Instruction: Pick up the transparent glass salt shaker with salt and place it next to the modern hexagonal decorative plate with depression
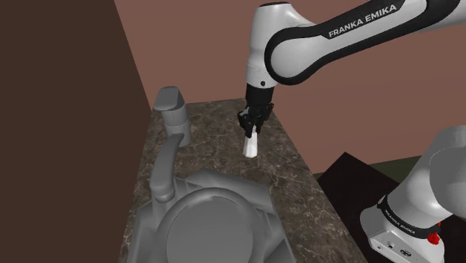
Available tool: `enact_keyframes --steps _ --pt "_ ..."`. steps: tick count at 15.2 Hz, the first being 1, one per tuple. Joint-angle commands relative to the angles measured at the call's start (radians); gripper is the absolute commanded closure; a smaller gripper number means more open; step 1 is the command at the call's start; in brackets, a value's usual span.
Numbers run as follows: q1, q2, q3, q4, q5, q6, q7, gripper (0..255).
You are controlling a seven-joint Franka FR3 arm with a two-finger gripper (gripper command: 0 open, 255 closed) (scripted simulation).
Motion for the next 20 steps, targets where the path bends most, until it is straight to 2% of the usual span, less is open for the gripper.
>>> enact_keyframes --steps 1,7,15,16,20 --pt "0.001 0.01 0.001 -0.017 0.0 0.028 -0.002 255" --pt "0.002 0.054 0.006 -0.062 -0.001 0.116 -0.005 255" --pt "0.002 0.054 0.006 -0.062 -0.001 0.116 -0.005 255" --pt "0.002 0.054 0.006 -0.062 -0.001 0.116 -0.005 0" --pt "0.002 0.054 0.006 -0.062 -0.001 0.116 -0.005 0"
